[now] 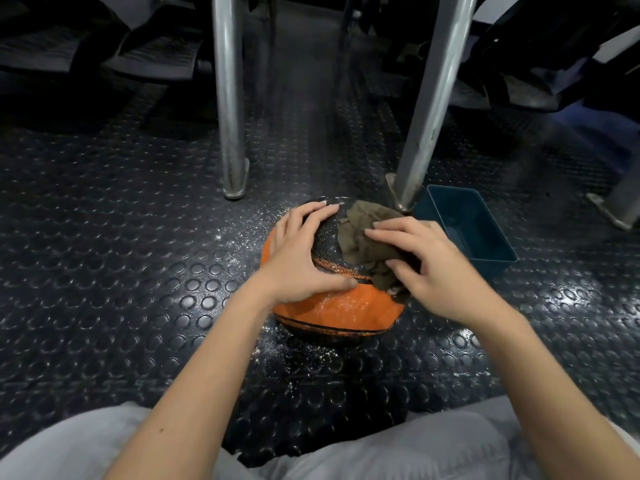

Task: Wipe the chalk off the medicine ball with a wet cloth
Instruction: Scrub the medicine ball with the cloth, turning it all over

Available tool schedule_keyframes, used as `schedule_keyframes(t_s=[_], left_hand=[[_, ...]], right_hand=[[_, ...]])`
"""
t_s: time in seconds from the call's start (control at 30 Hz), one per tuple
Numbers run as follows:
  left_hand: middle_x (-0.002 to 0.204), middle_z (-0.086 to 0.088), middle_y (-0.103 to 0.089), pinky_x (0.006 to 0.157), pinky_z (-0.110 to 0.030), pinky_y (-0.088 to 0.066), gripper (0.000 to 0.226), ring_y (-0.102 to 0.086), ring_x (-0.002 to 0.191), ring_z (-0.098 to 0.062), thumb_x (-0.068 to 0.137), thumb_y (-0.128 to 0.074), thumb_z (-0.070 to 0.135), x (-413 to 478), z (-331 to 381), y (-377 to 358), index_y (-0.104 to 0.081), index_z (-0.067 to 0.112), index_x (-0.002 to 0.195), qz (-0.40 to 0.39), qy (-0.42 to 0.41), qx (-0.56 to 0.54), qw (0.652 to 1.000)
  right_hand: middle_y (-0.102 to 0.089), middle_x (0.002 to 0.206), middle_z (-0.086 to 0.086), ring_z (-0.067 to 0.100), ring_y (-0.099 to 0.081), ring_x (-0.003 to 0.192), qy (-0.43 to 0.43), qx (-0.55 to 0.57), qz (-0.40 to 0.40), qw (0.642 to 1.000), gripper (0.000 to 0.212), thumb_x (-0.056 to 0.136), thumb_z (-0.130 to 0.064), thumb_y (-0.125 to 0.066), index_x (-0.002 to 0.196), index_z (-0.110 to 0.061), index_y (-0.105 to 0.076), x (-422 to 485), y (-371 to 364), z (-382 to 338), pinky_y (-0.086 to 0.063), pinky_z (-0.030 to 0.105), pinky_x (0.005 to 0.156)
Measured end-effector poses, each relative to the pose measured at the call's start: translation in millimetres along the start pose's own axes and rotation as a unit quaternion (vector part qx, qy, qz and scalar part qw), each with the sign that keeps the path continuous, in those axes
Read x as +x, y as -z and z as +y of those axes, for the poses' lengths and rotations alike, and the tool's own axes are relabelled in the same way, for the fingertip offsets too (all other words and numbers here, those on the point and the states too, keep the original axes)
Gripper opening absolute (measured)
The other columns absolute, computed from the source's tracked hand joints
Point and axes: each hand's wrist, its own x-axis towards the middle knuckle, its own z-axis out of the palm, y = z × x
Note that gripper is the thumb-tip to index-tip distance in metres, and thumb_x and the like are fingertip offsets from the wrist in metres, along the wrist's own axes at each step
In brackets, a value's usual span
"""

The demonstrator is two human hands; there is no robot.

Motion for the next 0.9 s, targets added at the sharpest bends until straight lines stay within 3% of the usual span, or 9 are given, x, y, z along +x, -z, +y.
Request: schedule_keyframes(t_s=[0.17,0.23,0.33,0.43,0.5,0.6,0.7,0.8,0.9], left_hand=[[0.140,0.020,-0.017,0.111,-0.030,-0.006,0.106,-0.008,0.132,0.000,0.058,-0.085,0.051,0.9,6.1,-0.5,-0.024,0.039,0.144,-0.029,-0.012,-0.001,1.000],[0.145,0.018,-0.016,0.106,-0.026,-0.005,0.104,-0.007,0.133,0.001,0.060,-0.085,0.047,2.0,6.4,-1.4,-0.024,0.038,0.144,-0.031,-0.017,0.006,0.999],[0.136,0.024,-0.017,0.109,-0.028,-0.006,0.112,-0.009,0.130,0.004,0.046,-0.074,0.066,3.0,1.9,-2.6,-0.025,0.040,0.143,-0.021,-0.013,0.000,1.000],[0.132,0.026,-0.017,0.111,-0.029,-0.009,0.115,-0.012,0.122,0.008,0.037,-0.059,0.074,3.0,-2.6,-1.1,-0.026,0.042,0.143,-0.002,-0.002,-0.012,1.000],[0.131,0.026,-0.017,0.111,-0.028,-0.010,0.115,-0.011,0.116,0.011,0.038,-0.063,0.071,2.9,-4.1,2.4,-0.026,0.042,0.142,-0.006,0.006,-0.019,1.000],[0.131,0.026,-0.015,0.114,-0.034,-0.009,0.108,-0.010,0.128,0.005,0.048,-0.071,0.061,3.2,-1.6,4.3,-0.023,0.042,0.143,-0.029,0.006,-0.012,0.999],[0.130,0.027,-0.014,0.114,-0.036,-0.008,0.106,-0.009,0.131,0.003,0.050,-0.070,0.060,3.2,0.5,3.1,-0.023,0.042,0.143,-0.037,0.004,-0.010,0.999],[0.131,0.027,-0.015,0.112,-0.032,-0.008,0.115,-0.010,0.129,0.004,0.041,-0.066,0.070,2.3,-2.4,2.1,-0.024,0.041,0.144,-0.025,0.005,-0.011,1.000],[0.131,0.026,-0.016,0.113,-0.031,-0.010,0.113,-0.012,0.129,0.004,0.040,-0.061,0.071,2.6,-4.0,2.9,-0.025,0.041,0.143,-0.015,0.004,-0.019,1.000]], right_hand=[[-0.058,0.112,-0.018,0.016,-0.047,0.109,-0.034,-0.056,-0.058,0.996,0.051,0.077,0.015,-0.055,0.105,-0.025,-0.071,-8.5,20.6,12.2,-0.028,0.015,0.093],[-0.062,0.113,-0.007,0.022,-0.047,0.104,-0.073,-0.100,-0.022,0.992,0.050,0.076,0.016,-0.053,0.107,-0.018,-0.071,-6.4,26.8,15.3,-0.025,0.014,0.086],[-0.063,0.112,0.000,0.024,-0.045,0.095,-0.036,-0.103,0.067,0.992,0.049,0.076,0.014,-0.059,0.115,-0.015,-0.067,-3.9,21.4,1.8,-0.026,0.018,0.084],[-0.061,0.112,0.003,0.026,-0.042,0.095,0.031,-0.091,0.045,0.994,0.039,0.082,0.007,-0.055,0.112,-0.013,-0.069,-8.1,-9.7,-15.0,-0.040,0.034,0.079],[-0.062,0.107,0.003,0.026,-0.040,0.090,0.032,-0.089,0.042,0.995,0.036,0.083,0.003,-0.049,0.106,-0.013,-0.072,-10.8,-18.9,-13.0,-0.038,0.032,0.075],[-0.062,0.102,0.001,0.019,-0.032,0.088,-0.059,-0.096,0.026,0.993,0.037,0.082,0.011,-0.052,0.103,-0.012,-0.073,-16.6,-5.7,4.2,-0.027,0.024,0.076],[-0.061,0.106,0.003,0.019,-0.031,0.090,-0.111,-0.131,0.097,0.980,0.044,0.080,0.015,-0.047,0.109,-0.008,-0.070,-17.1,8.6,12.0,-0.024,0.018,0.078],[-0.063,0.106,0.006,0.024,-0.039,0.095,-0.018,-0.092,0.164,0.982,0.040,0.078,0.008,-0.048,0.106,-0.008,-0.071,-8.6,-0.6,-8.3,-0.027,0.019,0.086],[-0.063,0.108,0.004,0.019,-0.037,0.095,0.025,-0.071,0.088,0.993,0.038,0.080,0.007,-0.050,0.103,-0.012,-0.073,-12.0,-23.6,-16.1,-0.033,0.027,0.082]])
